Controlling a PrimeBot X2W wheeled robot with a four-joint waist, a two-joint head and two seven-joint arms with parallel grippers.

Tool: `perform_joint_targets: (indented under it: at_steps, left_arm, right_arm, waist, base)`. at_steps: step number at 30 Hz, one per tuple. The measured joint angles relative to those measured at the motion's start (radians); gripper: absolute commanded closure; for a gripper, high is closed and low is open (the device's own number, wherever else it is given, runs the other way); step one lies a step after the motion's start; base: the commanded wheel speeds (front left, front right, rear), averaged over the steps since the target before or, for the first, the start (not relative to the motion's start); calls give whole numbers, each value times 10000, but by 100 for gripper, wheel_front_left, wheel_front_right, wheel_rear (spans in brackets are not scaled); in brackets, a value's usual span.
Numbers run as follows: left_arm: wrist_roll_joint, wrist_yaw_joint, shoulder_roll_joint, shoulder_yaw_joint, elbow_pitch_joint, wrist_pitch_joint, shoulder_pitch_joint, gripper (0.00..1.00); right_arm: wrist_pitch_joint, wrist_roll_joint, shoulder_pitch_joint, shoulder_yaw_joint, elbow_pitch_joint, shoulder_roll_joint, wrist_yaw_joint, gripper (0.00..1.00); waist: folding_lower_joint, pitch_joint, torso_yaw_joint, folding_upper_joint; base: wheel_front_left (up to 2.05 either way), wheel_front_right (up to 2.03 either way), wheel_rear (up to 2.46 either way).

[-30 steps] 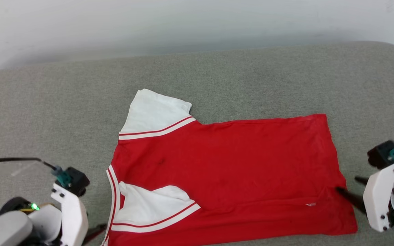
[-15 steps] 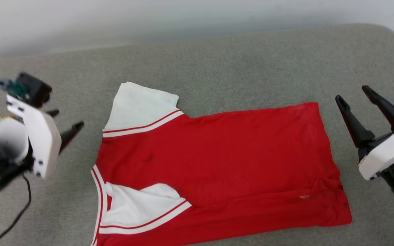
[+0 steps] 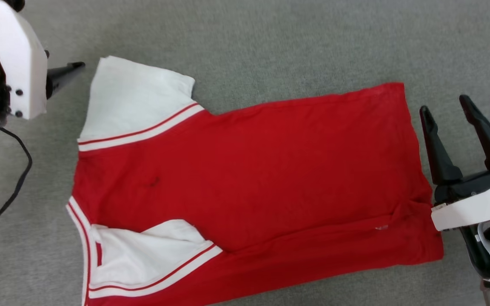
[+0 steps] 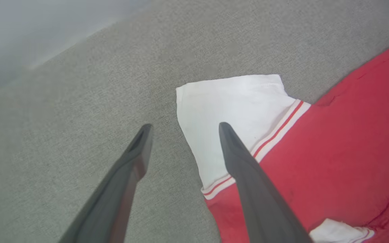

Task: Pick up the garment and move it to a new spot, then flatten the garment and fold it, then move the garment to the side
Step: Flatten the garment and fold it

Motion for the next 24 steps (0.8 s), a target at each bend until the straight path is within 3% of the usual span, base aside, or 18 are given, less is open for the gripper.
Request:
perform_joint_targets:
  at_steps: [6, 13, 17, 18, 19, 20, 24]
  left_arm:
    - [-150, 29, -251, -150, 489, 1691, -1240, 0]
    - [295, -8, -575, -648, 1177, 2560, -1825, 0]
    - [518, -332, -541, -974, 1340, 2909, -1917, 0]
    - [635, -412, -514, -1041, 1360, 2915, -1933, 13]
    - [688, -474, -510, -1093, 1381, 2915, -1932, 91]
    - [708, -502, -514, -1120, 1415, 2884, -1930, 100]
    - [717, -660, -625, -1202, 1540, 2591, -1825, 100]
  right_arm:
    - [54, -198, -323, 127, -151, 169, 0, 0]
    - [0, -255, -748, 286, 63, 184, 0, 0]
    - [-73, -267, -833, 384, 238, 180, 0, 0]
    - [-104, -267, -863, 382, 274, 173, 0, 0]
    - [-134, -267, -909, 370, 301, 159, 0, 0]
    - [-136, -267, -985, 370, 313, 148, 0, 0]
    - [-134, -284, -1313, 196, 263, -42, 0, 0]
  waist:
    - [1, 986, -311, 0]
    - [1, 1857, -699, 1]
    - [0, 2055, -856, 0]
    - [1, 2061, -875, 0]
    - [1, 2050, -883, 0]
    - [0, 2031, -888, 0]
    - [0, 1851, -836, 0]
  base:
    - [0, 0, 0]
    - [0, 0, 0]
    - [0, 0, 0]
    - [0, 0, 0]
    - [0, 0, 0]
    - [0, 0, 0]
    - [0, 0, 0]
